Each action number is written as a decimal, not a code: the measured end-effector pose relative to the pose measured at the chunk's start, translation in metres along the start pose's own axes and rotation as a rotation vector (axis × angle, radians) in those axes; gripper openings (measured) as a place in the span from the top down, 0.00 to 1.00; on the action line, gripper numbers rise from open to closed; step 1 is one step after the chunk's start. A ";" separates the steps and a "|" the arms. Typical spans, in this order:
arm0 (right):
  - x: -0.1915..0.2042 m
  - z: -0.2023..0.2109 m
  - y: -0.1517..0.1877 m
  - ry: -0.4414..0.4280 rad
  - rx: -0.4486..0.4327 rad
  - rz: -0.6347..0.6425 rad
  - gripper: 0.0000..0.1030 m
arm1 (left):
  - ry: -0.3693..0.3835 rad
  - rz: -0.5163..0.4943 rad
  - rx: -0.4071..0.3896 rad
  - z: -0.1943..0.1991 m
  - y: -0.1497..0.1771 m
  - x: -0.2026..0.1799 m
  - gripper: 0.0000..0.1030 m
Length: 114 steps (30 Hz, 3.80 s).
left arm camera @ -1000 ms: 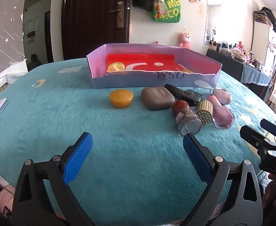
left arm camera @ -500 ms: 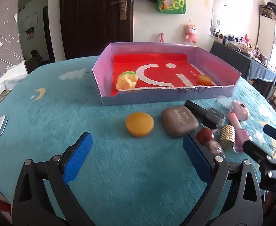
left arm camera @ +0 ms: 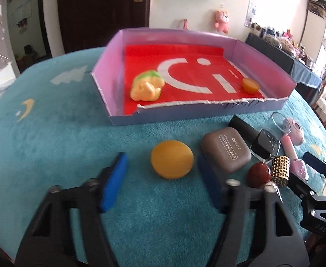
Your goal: Organize rigid objects
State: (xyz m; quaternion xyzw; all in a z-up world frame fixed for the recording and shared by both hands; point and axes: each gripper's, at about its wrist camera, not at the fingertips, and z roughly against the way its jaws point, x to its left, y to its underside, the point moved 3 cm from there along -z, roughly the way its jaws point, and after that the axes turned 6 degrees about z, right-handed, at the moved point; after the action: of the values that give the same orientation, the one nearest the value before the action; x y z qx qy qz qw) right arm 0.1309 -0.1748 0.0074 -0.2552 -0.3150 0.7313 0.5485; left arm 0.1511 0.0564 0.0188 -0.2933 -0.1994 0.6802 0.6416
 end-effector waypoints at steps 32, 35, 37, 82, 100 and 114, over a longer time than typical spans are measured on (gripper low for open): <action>-0.002 0.024 -0.008 -0.148 -0.066 0.038 0.56 | 0.099 -0.058 -0.009 0.042 0.036 -0.039 0.65; -0.003 0.022 0.001 -0.155 -0.044 0.032 0.56 | 0.118 -0.052 0.010 0.038 0.044 -0.038 0.65; -0.003 0.021 0.007 -0.156 -0.030 0.027 0.56 | 0.115 -0.059 0.004 0.036 0.050 -0.039 0.65; 0.006 0.021 0.001 -0.080 -0.103 0.053 0.57 | 0.155 -0.067 -0.101 0.051 0.032 -0.047 0.65; 0.010 -0.032 -0.138 -0.252 -0.094 0.225 0.57 | 0.220 -0.184 0.030 -0.016 -0.094 -0.044 0.65; 0.026 -0.118 -0.150 -0.350 0.158 0.355 0.57 | 0.223 -0.268 0.182 -0.070 -0.096 -0.046 0.65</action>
State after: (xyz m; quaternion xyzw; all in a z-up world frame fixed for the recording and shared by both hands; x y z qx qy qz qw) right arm 0.3051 -0.0985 0.0379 -0.1327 -0.2973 0.8715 0.3668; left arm 0.2691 0.0127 0.0353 -0.2786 -0.1021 0.5670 0.7684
